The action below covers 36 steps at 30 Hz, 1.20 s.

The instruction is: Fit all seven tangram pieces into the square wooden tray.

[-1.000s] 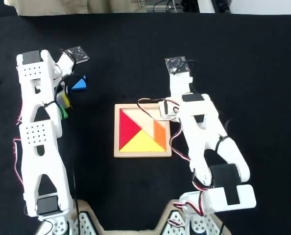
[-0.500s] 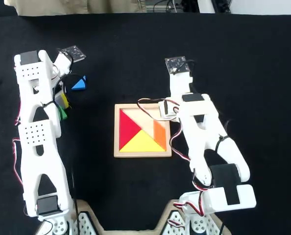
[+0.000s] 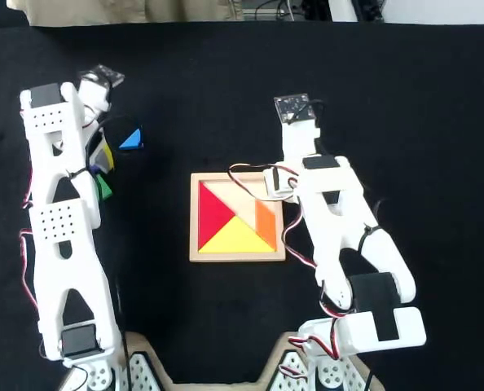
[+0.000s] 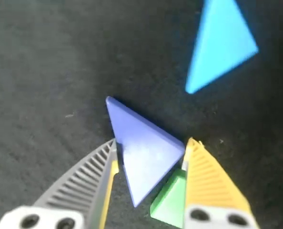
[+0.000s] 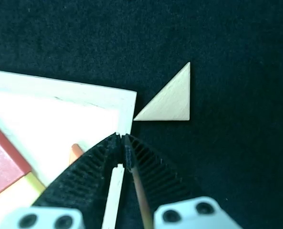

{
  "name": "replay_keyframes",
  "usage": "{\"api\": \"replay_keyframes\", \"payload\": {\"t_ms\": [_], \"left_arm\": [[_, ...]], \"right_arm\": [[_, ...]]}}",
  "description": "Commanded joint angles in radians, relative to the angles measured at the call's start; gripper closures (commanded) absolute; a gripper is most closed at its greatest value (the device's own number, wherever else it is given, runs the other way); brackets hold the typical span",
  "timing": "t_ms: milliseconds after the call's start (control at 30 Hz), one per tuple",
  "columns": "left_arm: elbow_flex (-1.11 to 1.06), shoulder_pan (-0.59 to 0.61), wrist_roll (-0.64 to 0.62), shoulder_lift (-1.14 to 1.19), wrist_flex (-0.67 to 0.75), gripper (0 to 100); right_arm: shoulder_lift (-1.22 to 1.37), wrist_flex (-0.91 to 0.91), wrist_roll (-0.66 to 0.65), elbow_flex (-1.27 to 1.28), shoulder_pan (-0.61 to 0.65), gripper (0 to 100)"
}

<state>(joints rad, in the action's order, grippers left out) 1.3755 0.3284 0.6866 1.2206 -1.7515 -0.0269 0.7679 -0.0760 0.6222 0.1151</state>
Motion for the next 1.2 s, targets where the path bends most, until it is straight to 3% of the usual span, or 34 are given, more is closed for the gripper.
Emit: {"api": "replay_keyframes", "payload": {"t_ms": [0, 233, 400, 733, 1000, 1167], "left_arm": [[0.050, -0.031, -0.092, -0.126, -0.009, 83], [-0.028, -0.147, -0.295, -0.265, -0.011, 83], [-0.246, -0.232, -0.503, -0.463, -0.011, 83], [-0.674, -0.499, -0.901, -0.844, -0.005, 83], [-0.766, -0.682, -1.269, -0.855, 0.026, 83], [-0.808, -0.839, -1.435, -0.853, 0.110, 83]], "right_arm": [[-0.002, -0.014, -0.018, -0.025, -0.012, 98.7], [-0.008, -0.011, -0.020, -0.025, -0.014, 98.7], [-0.010, -0.008, -0.014, -0.036, -0.035, 98.7], [-0.010, -0.006, 0.137, -0.110, -0.265, 98.7], [-0.010, -0.011, 0.184, -0.125, -0.356, 98.7], [-0.010, -0.014, 0.186, -0.136, -0.414, 98.7]]}}
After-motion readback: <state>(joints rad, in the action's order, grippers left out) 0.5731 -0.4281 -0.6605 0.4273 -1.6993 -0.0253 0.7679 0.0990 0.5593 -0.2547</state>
